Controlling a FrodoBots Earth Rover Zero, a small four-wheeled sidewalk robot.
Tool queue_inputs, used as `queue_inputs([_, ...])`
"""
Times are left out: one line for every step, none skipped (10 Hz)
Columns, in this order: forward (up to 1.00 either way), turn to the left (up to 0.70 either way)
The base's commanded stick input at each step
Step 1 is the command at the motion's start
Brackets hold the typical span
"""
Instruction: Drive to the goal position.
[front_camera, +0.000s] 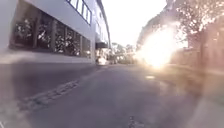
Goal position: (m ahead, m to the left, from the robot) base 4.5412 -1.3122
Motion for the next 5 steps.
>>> queue_inputs([0.70, 0.00])
queue_inputs([0.70, 0.00])
queue_inputs([0.70, 0.00])
queue_inputs([0.70, 0.00])
queue_inputs([0.70, 0.00])
